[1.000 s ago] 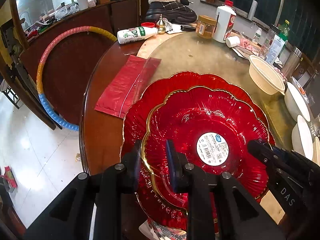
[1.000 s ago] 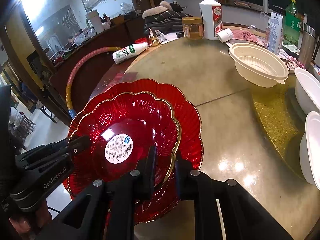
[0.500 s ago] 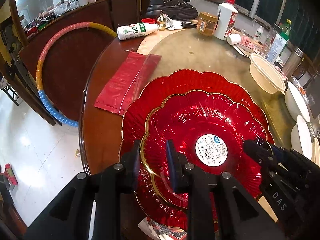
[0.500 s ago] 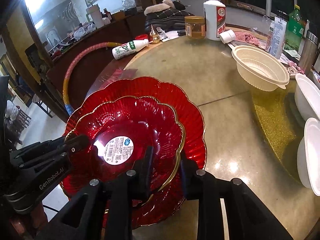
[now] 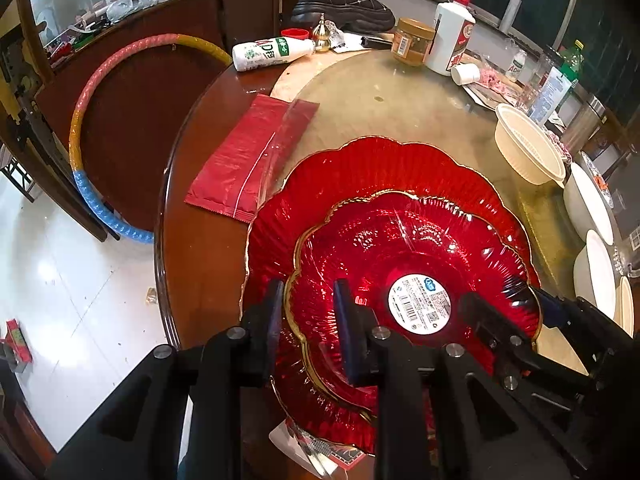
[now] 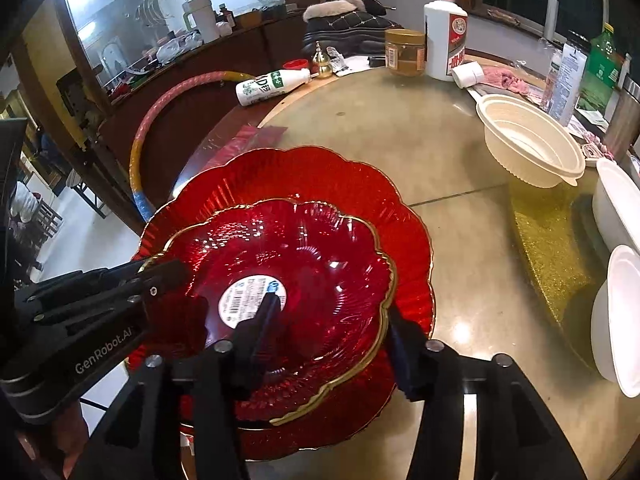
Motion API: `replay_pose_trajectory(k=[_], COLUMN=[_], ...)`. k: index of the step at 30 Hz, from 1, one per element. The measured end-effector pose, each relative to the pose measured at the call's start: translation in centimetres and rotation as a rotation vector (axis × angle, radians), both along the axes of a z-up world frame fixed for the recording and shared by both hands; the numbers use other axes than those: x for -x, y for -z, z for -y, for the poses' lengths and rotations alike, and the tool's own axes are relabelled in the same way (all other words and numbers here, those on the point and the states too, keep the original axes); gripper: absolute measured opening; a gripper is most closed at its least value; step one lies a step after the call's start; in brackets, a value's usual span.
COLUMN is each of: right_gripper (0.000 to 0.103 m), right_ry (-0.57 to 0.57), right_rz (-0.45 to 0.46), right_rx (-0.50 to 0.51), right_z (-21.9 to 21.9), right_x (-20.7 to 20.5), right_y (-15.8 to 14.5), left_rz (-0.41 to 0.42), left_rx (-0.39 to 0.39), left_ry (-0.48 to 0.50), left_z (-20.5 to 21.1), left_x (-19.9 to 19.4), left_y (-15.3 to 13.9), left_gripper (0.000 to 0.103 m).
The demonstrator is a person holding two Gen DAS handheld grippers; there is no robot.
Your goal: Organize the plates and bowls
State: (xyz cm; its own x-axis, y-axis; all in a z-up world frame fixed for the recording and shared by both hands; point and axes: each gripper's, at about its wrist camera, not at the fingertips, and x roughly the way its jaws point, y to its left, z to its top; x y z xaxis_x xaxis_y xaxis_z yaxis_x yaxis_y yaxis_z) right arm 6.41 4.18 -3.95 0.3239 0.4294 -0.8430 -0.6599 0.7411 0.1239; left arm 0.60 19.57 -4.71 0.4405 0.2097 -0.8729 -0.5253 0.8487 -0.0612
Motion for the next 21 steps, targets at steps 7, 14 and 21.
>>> replay_pose_trajectory(k=[7,14,21], right_gripper=[0.067,0.075,0.085], right_ry=[0.008,0.039,0.105], right_rz=[0.007,0.0,-0.041], right_rx=[-0.026,-0.084,-0.171], right_z=[0.8,2.9,7.1], right_x=[0.3,0.2,-0.7], right_y=[-1.0,-2.3,-3.3], left_rz=[0.055,0.148,0.209], left_rx=[0.002,-0.034,-0.055], left_ry=[0.009,0.059,0.132], left_z=[0.4,2.6,5.9], left_x=[0.7,0.6,-0.5], left_y=[-1.6,-4.1,-5.9], left_gripper=[0.028,0.06,0.075])
